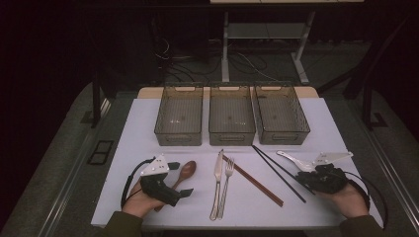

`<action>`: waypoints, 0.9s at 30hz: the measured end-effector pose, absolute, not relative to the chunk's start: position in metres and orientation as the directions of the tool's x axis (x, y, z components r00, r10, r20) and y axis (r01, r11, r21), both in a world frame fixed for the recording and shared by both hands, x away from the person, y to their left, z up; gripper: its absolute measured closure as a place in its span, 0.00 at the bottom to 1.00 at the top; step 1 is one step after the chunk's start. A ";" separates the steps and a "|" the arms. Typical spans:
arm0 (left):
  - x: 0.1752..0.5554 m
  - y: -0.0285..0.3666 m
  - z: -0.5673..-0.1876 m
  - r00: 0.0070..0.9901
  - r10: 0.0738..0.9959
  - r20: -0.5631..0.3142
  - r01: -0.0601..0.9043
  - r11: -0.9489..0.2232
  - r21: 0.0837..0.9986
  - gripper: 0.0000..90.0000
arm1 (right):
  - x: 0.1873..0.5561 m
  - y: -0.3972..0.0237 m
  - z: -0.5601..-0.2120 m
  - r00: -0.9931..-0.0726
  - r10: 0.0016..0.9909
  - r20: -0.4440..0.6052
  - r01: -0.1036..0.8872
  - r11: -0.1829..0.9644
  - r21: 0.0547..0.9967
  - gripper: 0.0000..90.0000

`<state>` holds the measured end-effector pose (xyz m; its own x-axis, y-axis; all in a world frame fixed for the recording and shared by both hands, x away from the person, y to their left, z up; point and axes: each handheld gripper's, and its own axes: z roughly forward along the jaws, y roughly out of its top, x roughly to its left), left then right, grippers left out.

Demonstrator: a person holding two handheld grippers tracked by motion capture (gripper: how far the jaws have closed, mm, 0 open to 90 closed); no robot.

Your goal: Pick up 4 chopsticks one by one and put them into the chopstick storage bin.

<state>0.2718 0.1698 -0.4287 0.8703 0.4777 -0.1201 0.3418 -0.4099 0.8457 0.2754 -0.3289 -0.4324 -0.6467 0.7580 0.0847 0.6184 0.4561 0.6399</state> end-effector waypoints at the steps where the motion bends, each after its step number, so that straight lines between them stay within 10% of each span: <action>1: 0.272 0.170 -0.429 0.870 0.478 -0.120 0.342 -0.411 0.845 0.00 | 0.278 -0.328 -0.432 -0.643 0.761 0.086 0.620 0.451 0.643 0.86; 27: 0.272 0.170 -0.429 0.872 0.476 -0.116 0.338 -0.412 0.846 0.00 | 0.288 -0.313 -0.442 -0.678 0.734 0.041 0.601 0.522 0.606 0.95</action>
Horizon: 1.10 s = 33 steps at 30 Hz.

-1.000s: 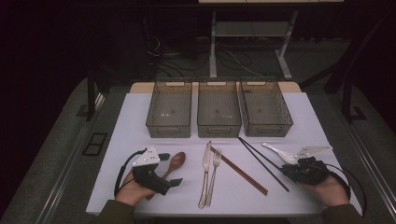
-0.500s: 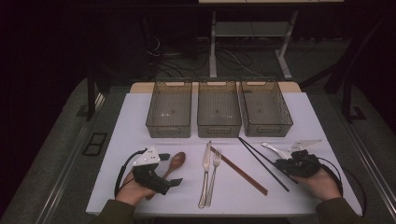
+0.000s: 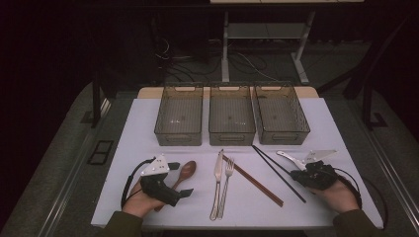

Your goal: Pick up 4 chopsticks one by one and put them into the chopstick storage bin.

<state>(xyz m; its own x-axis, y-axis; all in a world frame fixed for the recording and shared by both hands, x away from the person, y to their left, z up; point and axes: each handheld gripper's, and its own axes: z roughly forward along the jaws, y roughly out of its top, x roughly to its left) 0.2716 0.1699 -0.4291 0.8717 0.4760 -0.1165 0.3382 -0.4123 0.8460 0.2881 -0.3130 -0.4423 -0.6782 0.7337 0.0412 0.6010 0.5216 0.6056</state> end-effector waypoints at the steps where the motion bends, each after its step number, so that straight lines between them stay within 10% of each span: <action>1: 0.272 0.170 -0.429 0.872 0.476 -0.116 0.338 -0.413 0.846 0.00 | 0.288 -0.313 -0.442 -0.677 0.735 0.041 0.602 0.521 0.605 0.95; 33: 0.272 0.170 -0.429 0.874 0.471 -0.118 0.336 -0.411 0.847 0.00 | 0.282 -0.327 -0.427 -0.676 0.733 0.077 0.582 0.466 0.667 0.96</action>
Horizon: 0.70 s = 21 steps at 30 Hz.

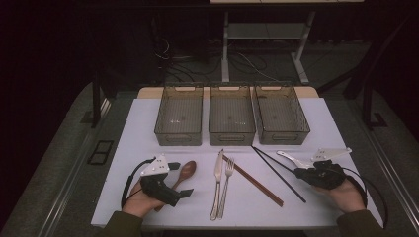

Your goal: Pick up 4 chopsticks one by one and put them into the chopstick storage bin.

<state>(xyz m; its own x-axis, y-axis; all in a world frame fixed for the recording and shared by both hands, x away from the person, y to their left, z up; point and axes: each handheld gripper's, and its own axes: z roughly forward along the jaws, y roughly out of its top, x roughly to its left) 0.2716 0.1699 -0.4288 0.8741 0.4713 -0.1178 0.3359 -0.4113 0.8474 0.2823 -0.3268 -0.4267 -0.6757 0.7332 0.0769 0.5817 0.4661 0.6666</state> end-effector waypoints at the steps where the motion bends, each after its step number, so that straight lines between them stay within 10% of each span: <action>1: 0.272 0.170 -0.429 0.875 0.470 -0.119 0.336 -0.411 0.847 0.00 | 0.282 -0.327 -0.426 -0.677 0.732 0.082 0.581 0.463 0.670 0.96; 21: 0.272 0.170 -0.430 0.875 0.467 -0.128 0.340 -0.404 0.849 0.00 | 0.273 -0.329 -0.412 -0.706 0.697 0.123 0.549 0.430 0.717 0.96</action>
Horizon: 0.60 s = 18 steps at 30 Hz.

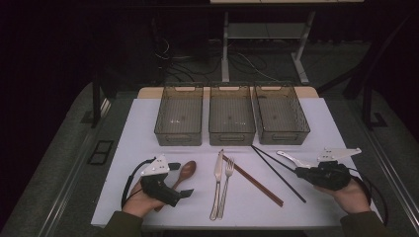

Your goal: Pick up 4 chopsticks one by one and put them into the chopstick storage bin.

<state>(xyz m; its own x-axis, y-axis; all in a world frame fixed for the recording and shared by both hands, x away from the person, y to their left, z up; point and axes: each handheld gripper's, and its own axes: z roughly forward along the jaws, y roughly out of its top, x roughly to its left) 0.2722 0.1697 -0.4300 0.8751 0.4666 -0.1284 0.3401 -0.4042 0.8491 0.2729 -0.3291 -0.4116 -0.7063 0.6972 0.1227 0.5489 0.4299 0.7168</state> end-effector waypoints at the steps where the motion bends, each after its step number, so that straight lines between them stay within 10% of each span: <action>1: 0.272 0.170 -0.430 0.877 0.464 -0.125 0.338 -0.410 0.847 0.00 | 0.273 -0.328 -0.411 -0.709 0.693 0.127 0.548 0.429 0.718 0.96; 18: 0.272 0.168 -0.430 0.876 0.465 -0.127 0.339 -0.408 0.847 0.00 | 0.277 -0.311 -0.392 -0.738 0.663 0.129 0.498 0.405 0.767 0.96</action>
<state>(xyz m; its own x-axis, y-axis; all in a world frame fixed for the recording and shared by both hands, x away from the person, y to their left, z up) 0.2724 0.1684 -0.4301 0.8764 0.4645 -0.1270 0.3393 -0.4084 0.8474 0.2774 -0.3110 -0.3918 -0.7375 0.6629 0.1291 0.4982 0.4050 0.7667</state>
